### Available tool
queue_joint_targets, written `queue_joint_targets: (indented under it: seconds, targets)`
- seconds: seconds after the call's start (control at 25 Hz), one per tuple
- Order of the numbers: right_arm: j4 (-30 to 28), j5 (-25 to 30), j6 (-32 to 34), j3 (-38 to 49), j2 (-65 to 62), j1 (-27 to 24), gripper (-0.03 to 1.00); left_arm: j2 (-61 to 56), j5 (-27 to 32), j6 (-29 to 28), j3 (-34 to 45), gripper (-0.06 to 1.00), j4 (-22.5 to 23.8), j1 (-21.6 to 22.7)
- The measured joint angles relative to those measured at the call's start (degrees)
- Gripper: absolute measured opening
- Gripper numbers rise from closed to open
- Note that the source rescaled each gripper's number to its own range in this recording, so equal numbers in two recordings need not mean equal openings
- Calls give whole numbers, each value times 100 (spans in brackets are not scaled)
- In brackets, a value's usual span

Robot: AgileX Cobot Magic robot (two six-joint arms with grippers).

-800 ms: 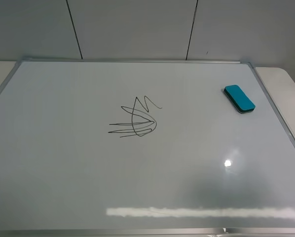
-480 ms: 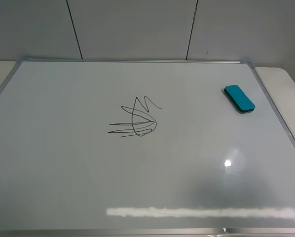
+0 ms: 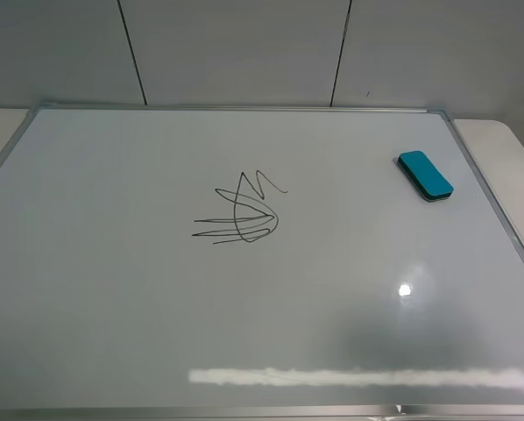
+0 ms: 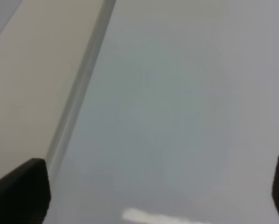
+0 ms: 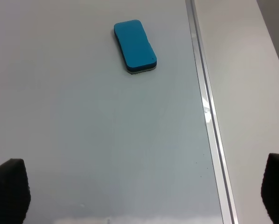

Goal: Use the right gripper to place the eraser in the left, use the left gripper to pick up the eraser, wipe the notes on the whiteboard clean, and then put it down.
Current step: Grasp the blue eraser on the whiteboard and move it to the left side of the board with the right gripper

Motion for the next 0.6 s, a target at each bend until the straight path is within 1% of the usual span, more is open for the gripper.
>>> queue_joint_targets:
  seconds: [0.4, 0.48, 0.6]
  targets:
    - [-12, -1, -38, 0, 43, 0, 99, 0, 0, 0, 0, 92, 0, 0]
    - [-30, -8, -38, -6, 311, 0, 94, 0, 0, 0, 0, 92, 0, 0]
    - [-8, -8, -32, -40, 1072, 0, 82, 0, 0, 0, 0, 92, 0, 0]
